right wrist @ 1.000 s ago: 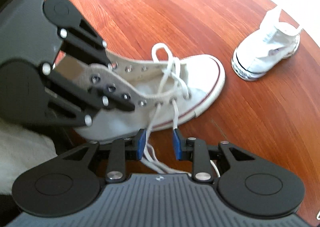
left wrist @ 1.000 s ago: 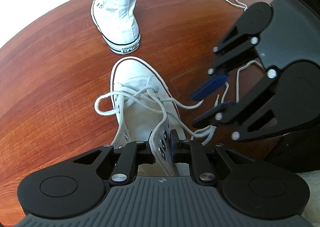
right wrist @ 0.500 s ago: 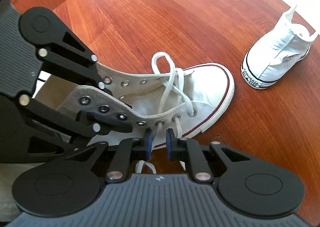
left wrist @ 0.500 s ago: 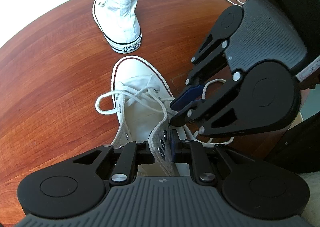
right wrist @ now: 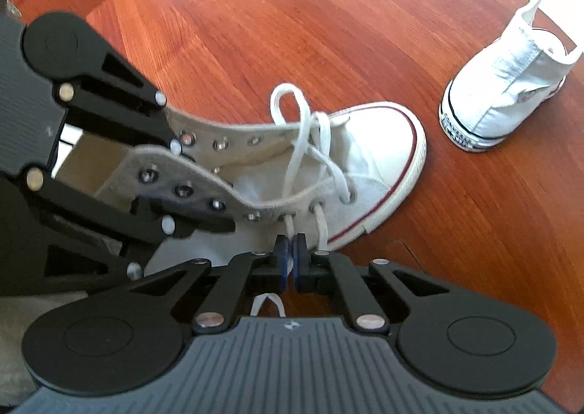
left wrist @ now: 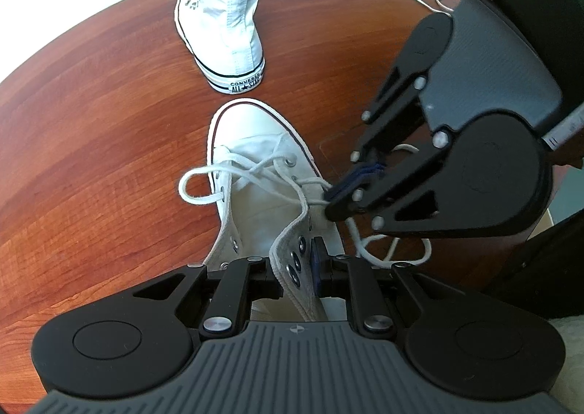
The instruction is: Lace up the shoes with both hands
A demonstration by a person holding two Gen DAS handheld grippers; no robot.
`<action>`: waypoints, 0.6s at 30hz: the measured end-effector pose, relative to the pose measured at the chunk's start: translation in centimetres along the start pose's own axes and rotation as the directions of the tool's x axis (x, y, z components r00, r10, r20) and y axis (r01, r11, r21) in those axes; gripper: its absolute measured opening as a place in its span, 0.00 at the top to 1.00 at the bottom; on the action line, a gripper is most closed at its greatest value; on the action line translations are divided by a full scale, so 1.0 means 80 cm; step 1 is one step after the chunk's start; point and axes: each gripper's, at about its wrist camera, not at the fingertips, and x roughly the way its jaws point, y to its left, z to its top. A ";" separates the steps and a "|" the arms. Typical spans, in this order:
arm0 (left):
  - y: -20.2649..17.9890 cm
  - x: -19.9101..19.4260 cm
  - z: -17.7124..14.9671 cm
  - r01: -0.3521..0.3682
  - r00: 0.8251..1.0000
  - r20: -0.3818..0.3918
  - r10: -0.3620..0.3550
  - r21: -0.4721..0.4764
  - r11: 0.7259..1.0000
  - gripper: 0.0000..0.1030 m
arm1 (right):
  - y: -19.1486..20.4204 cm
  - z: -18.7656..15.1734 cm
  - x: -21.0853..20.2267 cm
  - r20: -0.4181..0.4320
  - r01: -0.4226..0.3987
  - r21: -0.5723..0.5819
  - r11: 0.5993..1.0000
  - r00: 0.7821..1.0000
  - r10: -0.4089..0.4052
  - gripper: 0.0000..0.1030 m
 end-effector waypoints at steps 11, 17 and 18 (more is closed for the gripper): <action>0.006 0.000 -0.002 -0.005 1.000 0.001 0.005 -0.018 1.000 0.81 | -0.005 -0.042 -0.009 -0.065 0.037 0.045 0.998 0.997 -0.034 0.98; 0.005 0.000 -0.002 -0.009 1.000 0.002 0.009 -0.020 1.000 0.81 | -0.007 -0.064 -0.010 -0.089 0.043 0.066 0.997 0.995 -0.037 0.98; 0.006 0.001 -0.002 -0.011 1.000 0.002 0.011 -0.023 1.000 0.80 | -0.007 -0.066 -0.009 -0.090 0.046 0.070 0.996 0.995 -0.040 0.98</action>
